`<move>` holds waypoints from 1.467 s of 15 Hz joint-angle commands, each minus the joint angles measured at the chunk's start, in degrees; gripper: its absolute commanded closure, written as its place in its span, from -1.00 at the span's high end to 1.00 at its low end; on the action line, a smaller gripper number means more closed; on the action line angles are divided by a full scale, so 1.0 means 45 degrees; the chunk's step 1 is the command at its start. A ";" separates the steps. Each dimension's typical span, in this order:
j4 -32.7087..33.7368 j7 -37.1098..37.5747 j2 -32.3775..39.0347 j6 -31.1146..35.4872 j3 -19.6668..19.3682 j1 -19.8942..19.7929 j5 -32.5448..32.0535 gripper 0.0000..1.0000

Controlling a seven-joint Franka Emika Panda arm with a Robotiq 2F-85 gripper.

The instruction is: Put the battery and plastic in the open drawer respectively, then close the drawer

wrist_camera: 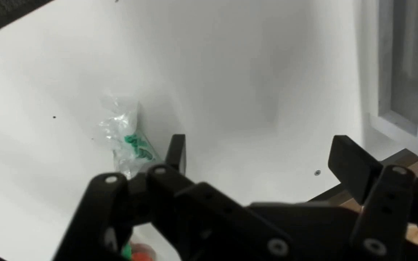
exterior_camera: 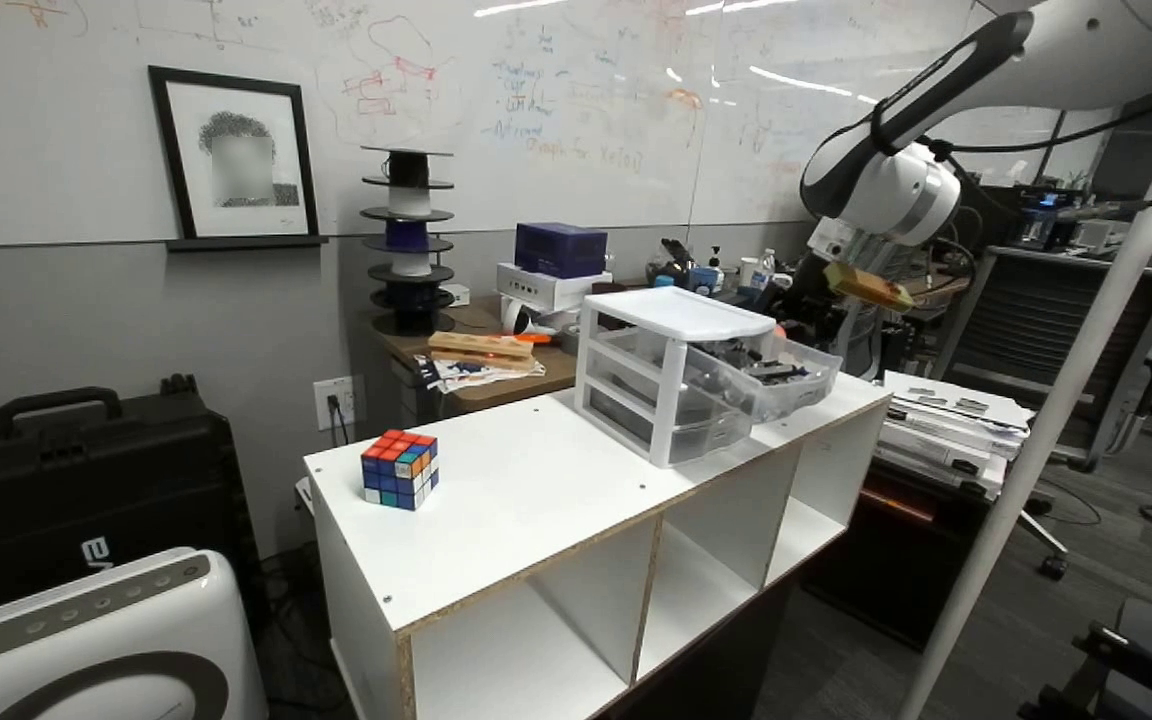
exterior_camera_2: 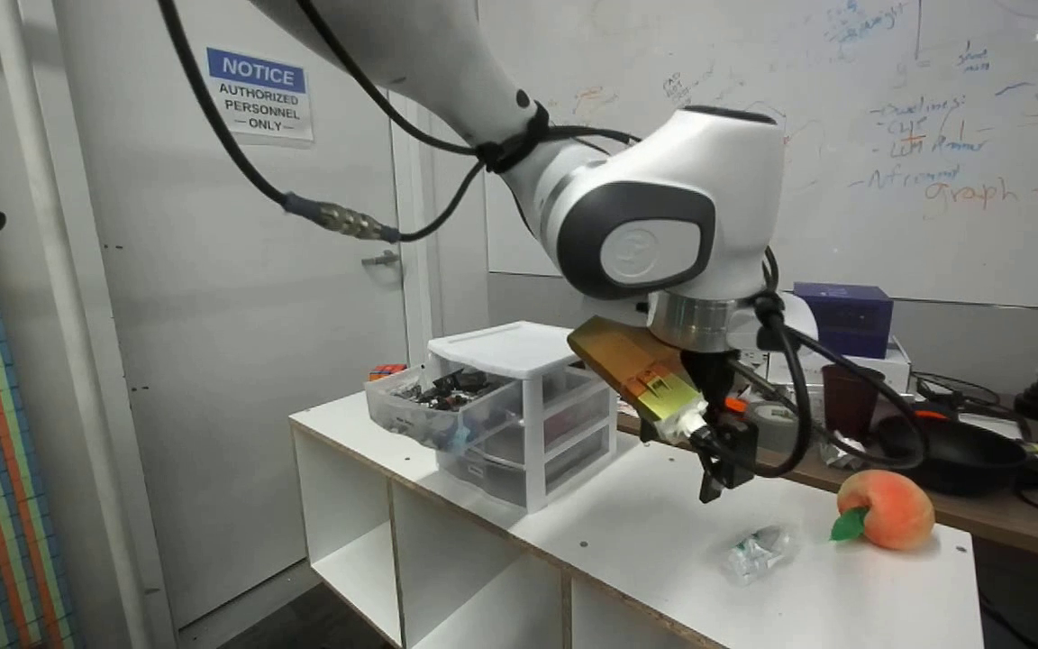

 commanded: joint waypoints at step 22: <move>0.6530 0.5306 0.4490 -0.4756 -0.1178 -0.0136 -0.4473 1.00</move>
